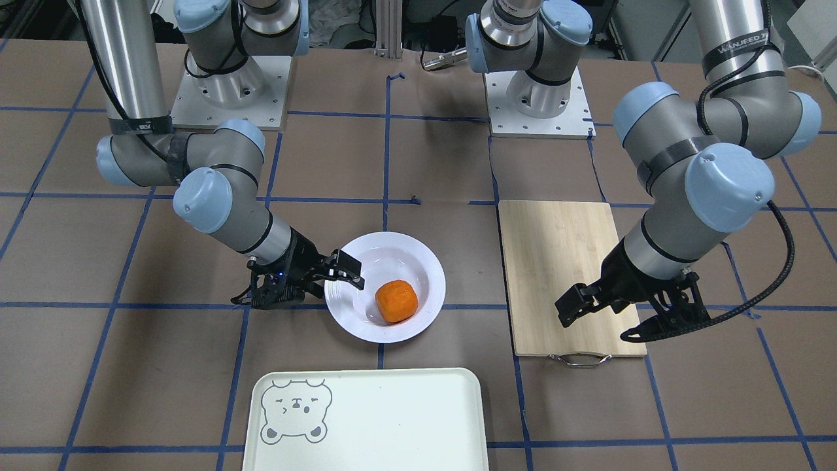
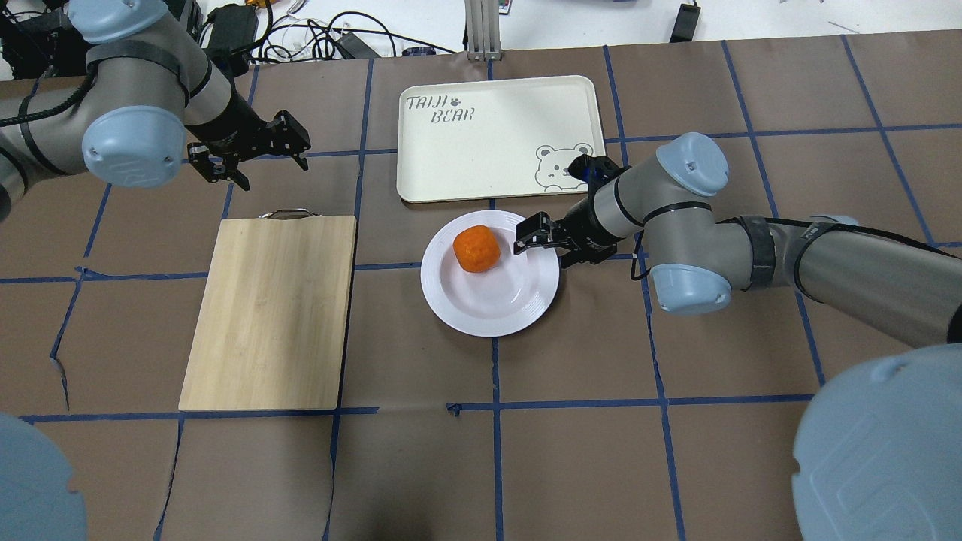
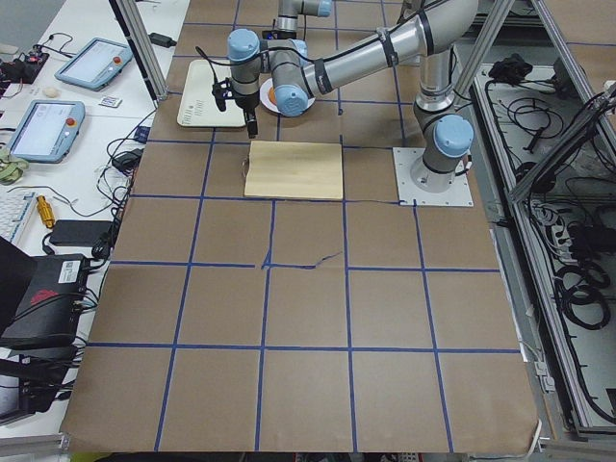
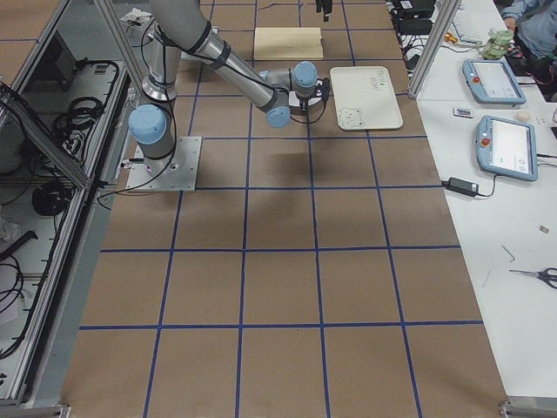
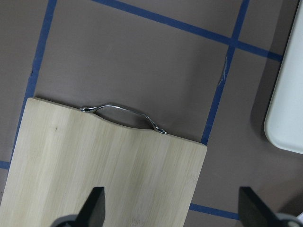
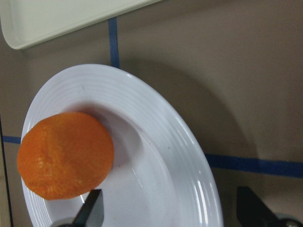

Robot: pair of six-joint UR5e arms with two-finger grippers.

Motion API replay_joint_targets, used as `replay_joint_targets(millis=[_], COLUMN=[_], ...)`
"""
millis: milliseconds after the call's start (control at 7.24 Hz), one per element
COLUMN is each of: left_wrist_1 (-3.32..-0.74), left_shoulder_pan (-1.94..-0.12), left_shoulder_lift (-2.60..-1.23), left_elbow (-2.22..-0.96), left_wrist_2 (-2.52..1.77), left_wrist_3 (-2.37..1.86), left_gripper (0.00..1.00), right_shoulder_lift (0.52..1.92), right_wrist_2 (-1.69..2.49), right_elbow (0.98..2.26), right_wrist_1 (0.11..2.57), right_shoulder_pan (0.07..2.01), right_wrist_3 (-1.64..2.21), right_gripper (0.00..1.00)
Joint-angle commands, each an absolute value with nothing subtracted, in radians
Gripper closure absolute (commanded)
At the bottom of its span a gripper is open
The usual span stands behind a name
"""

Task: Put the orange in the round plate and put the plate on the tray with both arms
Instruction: 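Grip the rim of the white plate with the right gripper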

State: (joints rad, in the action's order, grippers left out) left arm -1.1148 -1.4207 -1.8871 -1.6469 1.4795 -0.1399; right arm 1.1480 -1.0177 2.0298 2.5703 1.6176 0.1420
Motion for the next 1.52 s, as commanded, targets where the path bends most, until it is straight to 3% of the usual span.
replay_joint_targets(millis=[0,691,967,1244,1382], left_wrist_1=[-1.115,-1.109,-1.109,-1.111,-1.111], left_shoulder_pan=[-1.422,-1.425,-1.427,-1.428,-1.427], left_shoulder_lift=[-1.887,-1.888,-1.888,-1.888,-1.888], left_elbow=[-1.652,-1.658,-1.66,-1.66,-1.66], left_wrist_2=[1.482,1.482,1.482,1.482,1.482], left_wrist_3=[-0.14,-0.14,-0.14,-0.14,-0.14], left_gripper=[0.0,0.0,0.0,0.0,0.0], right_shoulder_lift=[1.147,1.134,1.132,1.132,1.14], right_wrist_2=[-1.017,-1.025,-1.025,-1.026,-1.038], right_elbow=[2.039,2.042,2.042,2.042,2.039], right_wrist_1=[2.586,2.588,2.585,2.582,2.576], right_shoulder_pan=[1.632,1.651,1.652,1.652,1.652], right_wrist_3=[0.143,0.205,0.207,0.216,0.225], right_gripper=[0.02,0.08,0.34,0.77,0.86])
